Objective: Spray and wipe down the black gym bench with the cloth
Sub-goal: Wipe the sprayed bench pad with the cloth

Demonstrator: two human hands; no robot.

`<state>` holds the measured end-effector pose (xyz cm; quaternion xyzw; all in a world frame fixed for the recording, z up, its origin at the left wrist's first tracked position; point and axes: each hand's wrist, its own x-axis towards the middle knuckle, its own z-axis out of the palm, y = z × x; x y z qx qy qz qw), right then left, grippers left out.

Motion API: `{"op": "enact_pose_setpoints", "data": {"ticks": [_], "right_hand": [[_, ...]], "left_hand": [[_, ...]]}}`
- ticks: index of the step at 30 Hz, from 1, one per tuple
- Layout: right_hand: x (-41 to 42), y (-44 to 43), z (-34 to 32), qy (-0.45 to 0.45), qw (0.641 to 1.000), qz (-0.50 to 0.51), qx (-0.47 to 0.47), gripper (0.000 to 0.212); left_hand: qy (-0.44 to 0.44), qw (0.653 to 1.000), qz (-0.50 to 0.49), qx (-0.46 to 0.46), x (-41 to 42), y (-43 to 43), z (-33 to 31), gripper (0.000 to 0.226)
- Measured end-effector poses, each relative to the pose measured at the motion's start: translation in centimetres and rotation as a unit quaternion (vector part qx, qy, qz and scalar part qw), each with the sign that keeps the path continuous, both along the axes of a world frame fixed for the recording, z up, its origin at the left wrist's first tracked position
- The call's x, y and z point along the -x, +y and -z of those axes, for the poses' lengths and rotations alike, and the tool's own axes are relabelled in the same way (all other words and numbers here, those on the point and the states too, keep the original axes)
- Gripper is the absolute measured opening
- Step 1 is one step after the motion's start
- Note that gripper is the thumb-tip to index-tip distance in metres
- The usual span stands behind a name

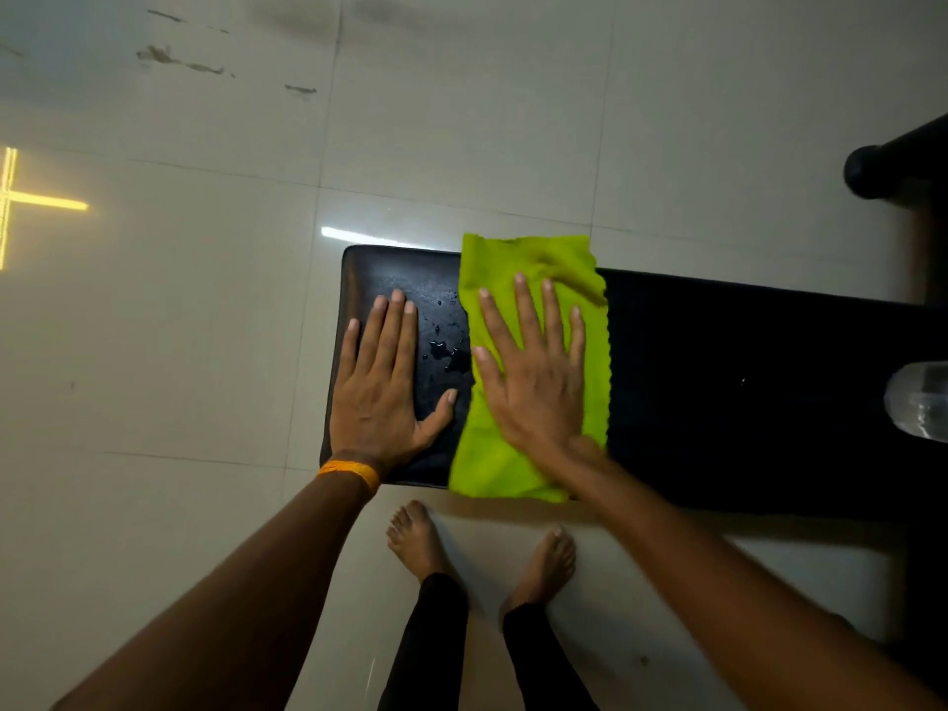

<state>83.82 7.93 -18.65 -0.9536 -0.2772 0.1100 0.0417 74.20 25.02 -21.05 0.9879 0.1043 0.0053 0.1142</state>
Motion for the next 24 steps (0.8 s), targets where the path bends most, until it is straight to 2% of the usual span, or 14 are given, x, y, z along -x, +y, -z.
{"op": "enact_pose_setpoints", "data": {"ticks": [2, 3, 6, 9, 12, 15, 16, 18, 20, 21, 22, 24], "right_hand": [[-4.7, -2.4, 0.1, -0.001, 0.994, -0.107, 0.005, 0.059], [-6.8, -3.2, 0.4, 0.003, 0.994, -0.105, 0.007, 0.059], [-7.2, -4.5, 0.2, -0.009, 0.998, 0.061, -0.004, 0.057], [-0.2, -3.7, -0.1, -0.033, 0.985, 0.169, 0.004, 0.06], [5.4, -3.8, -0.1, -0.014, 0.991, 0.129, 0.021, 0.063], [2.4, -6.3, -0.3, 0.02, 0.999, 0.008, 0.031, 0.065], [0.5, -7.3, -0.3, 0.014, 0.999, 0.009, 0.03, 0.065], [-1.9, -8.1, -0.4, -0.01, 0.995, 0.094, 0.024, 0.065], [-0.6, -6.3, -0.2, -0.032, 0.977, 0.211, 0.017, 0.065], [0.8, -4.8, -0.1, -0.034, 0.971, 0.235, 0.013, 0.065], [2.2, -3.4, -0.1, -0.024, 0.972, 0.232, 0.009, 0.065], [2.9, -3.0, 0.0, -0.002, 0.99, 0.14, 0.005, 0.065]], "left_hand": [[0.004, 1.0, -0.001, -0.006, 0.1, 0.0, 0.0, 0.094], [0.007, 1.0, -0.001, -0.009, 0.0, 0.0, 0.0, 0.094], [0.005, 1.0, -0.001, -0.005, -0.1, 0.0, -0.1, 0.095], [0.001, 1.0, -0.006, -0.006, -0.1, 0.0, -0.1, 0.094], [-0.006, 1.0, -0.005, -0.008, -0.1, -0.1, -0.1, 0.094], [-0.01, 1.0, -0.006, -0.003, 0.0, 0.0, 0.0, 0.094], [-0.009, 1.0, -0.005, -0.001, -0.1, 0.0, 0.0, 0.095], [-0.005, 1.0, -0.007, -0.004, -0.1, 0.0, 0.2, 0.095], [0.0, 1.0, -0.008, -0.002, -0.1, 0.0, 0.1, 0.095], [-0.004, 1.0, -0.007, -0.001, -0.1, 0.0, 0.1, 0.095], [-0.008, 1.0, -0.007, -0.002, -0.1, -0.1, 0.0, 0.095], [-0.011, 1.0, -0.007, -0.005, -0.1, -0.1, 0.1, 0.095]]}}
